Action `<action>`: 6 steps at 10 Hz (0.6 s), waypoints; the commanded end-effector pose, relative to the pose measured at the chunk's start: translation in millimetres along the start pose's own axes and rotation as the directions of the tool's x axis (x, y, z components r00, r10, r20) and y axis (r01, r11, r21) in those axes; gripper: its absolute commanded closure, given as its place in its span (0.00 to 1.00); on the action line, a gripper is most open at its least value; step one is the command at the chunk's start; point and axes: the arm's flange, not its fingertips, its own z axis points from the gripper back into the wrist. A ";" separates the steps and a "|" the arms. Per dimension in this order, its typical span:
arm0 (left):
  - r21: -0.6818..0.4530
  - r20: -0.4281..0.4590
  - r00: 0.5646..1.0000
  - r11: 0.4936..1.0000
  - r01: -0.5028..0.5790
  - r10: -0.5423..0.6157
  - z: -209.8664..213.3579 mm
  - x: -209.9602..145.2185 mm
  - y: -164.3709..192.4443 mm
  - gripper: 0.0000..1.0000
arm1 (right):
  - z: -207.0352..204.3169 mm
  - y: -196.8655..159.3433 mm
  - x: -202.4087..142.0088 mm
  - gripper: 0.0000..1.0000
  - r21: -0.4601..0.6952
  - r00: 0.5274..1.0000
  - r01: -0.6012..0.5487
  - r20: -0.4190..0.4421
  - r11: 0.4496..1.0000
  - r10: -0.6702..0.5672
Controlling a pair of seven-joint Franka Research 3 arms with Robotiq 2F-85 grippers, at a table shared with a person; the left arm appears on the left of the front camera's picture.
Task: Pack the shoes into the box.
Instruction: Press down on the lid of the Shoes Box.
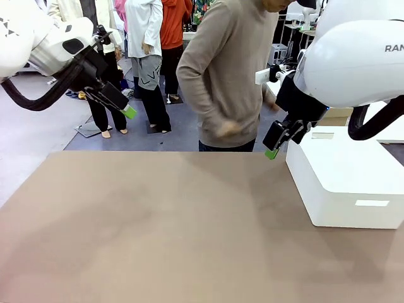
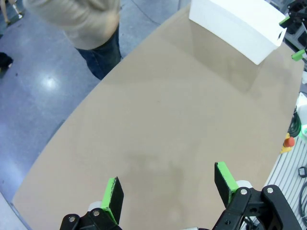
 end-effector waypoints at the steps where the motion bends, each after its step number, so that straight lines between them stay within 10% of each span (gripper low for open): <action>1: 0.010 -0.003 1.000 1.000 0.000 0.000 1.6 -2.1 0.5 0.00 | 1.7 -0.6 0.5 0.00 -0.005 1.000 -0.002 -0.001 1.000 0.002; 6: 0.010 -0.003 1.000 1.000 0.000 0.000 1.6 -2.1 0.5 0.00 | 1.7 -0.6 0.5 0.00 -0.005 1.000 -0.002 -0.001 1.000 0.002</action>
